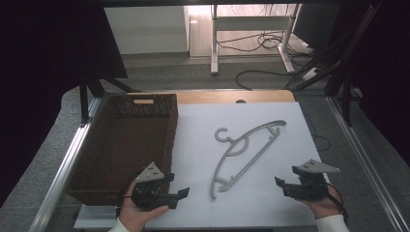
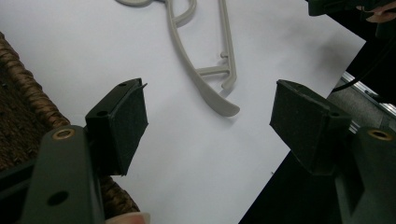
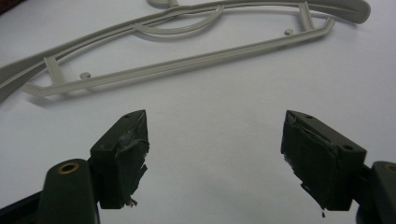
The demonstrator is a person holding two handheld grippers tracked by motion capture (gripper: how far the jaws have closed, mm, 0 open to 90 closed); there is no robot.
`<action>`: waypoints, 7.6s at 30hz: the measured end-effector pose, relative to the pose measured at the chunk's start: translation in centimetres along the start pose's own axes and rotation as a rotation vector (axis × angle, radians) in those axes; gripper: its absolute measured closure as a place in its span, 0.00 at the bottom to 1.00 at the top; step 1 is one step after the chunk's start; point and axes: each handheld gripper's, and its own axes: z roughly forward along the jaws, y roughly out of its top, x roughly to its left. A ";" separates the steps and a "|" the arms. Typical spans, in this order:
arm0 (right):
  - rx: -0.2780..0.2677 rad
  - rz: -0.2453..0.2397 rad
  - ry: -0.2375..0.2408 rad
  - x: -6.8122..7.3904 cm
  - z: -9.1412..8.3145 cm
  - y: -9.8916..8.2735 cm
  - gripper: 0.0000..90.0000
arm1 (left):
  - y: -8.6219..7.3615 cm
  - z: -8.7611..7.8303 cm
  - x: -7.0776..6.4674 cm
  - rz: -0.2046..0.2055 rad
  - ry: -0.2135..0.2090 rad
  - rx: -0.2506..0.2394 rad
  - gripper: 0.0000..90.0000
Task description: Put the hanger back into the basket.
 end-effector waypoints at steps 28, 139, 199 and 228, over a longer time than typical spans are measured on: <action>0.045 0.089 -0.070 -0.4 1.0 1.5 0.34 | 0.3 -0.4 0.3 -0.012 0.007 -0.033 0.29; 0.118 0.342 0.117 -2.0 15.9 12.7 0.94 | 0.3 -1.6 0.4 0.002 0.039 -0.076 0.29; -0.297 0.571 0.696 -0.8 7.9 15.1 0.96 | 3.9 1.0 0.4 -0.048 -0.089 -0.098 0.32; -0.277 0.542 0.720 0.3 8.8 15.0 0.95 | 6.7 10.1 0.6 -0.108 -0.276 -0.039 0.52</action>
